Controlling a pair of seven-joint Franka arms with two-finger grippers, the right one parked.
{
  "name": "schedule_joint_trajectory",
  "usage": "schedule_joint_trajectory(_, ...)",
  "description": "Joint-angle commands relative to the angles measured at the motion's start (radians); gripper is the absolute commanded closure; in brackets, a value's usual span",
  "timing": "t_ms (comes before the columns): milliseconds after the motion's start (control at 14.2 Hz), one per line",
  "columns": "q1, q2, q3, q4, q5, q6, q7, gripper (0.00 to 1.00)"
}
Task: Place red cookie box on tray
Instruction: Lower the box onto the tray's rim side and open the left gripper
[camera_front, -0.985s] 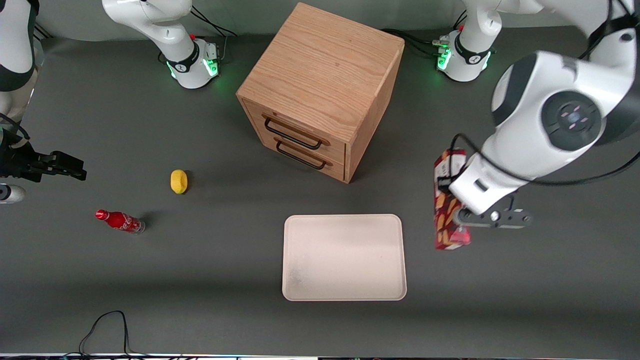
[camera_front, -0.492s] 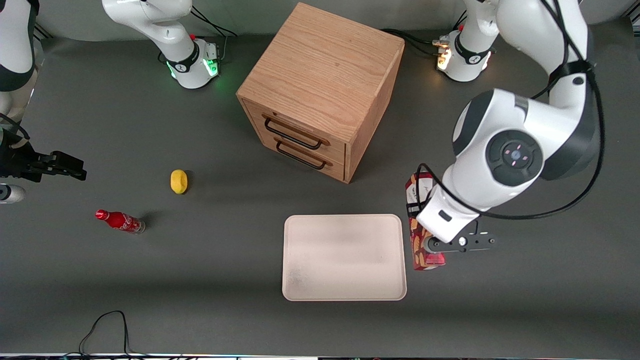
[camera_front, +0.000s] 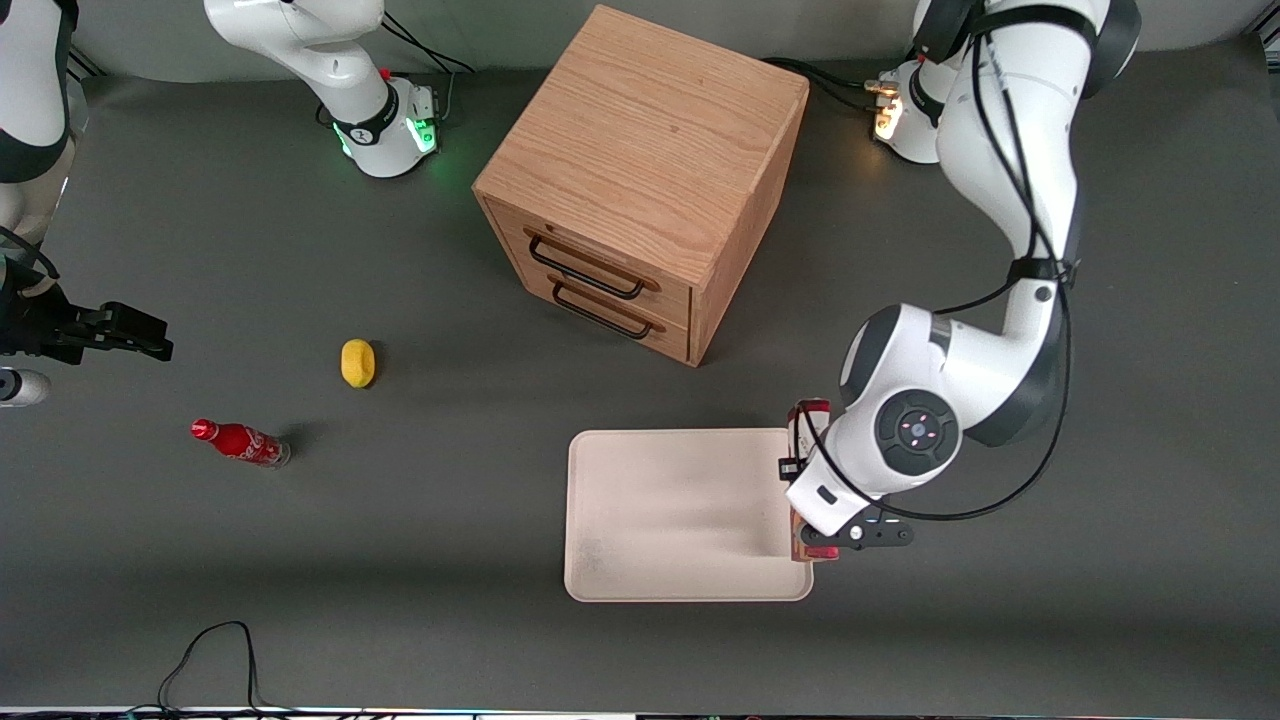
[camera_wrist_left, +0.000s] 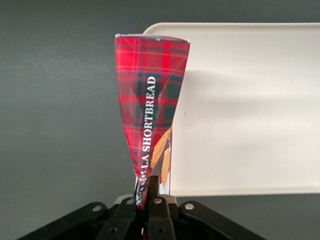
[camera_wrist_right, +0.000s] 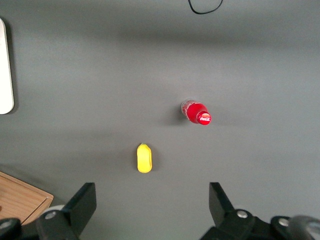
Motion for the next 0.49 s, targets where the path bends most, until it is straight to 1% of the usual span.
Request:
schedule_joint_trajectory(0,-0.027,0.027,0.009,-0.005,-0.007,0.054,-0.017,1.00)
schedule_joint_trajectory(141,-0.039,0.062,0.010,-0.005,-0.002,0.114,-0.070,1.00)
schedule_joint_trajectory(422,-0.039,0.096,0.010,-0.005,0.001,0.157,-0.064,1.00)
